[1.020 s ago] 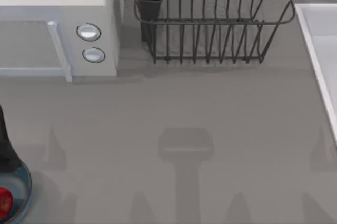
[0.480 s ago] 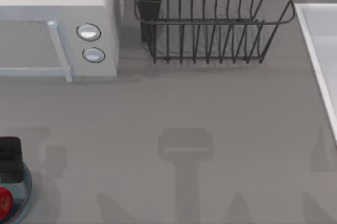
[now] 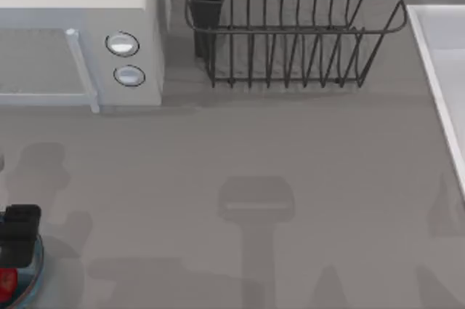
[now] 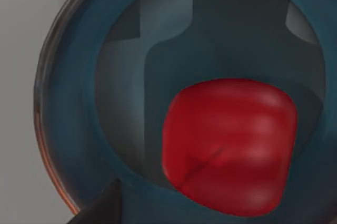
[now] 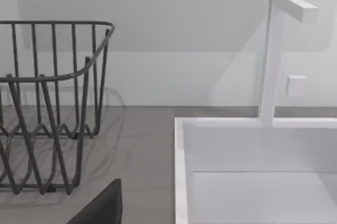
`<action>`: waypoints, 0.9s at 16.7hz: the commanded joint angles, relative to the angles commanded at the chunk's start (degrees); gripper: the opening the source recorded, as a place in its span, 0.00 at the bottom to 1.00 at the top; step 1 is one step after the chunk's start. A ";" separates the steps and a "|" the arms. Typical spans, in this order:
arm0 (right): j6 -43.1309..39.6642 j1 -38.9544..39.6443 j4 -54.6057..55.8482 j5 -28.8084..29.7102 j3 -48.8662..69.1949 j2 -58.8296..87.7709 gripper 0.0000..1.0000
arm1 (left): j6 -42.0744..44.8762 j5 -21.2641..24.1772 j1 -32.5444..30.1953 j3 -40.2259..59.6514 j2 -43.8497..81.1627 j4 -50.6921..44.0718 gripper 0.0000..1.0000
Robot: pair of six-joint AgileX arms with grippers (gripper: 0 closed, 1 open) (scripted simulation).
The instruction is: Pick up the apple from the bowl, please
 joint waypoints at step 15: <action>0.00 0.00 0.00 0.00 0.00 0.00 1.00 | 0.26 -0.02 0.12 -3.57 11.12 8.31 1.00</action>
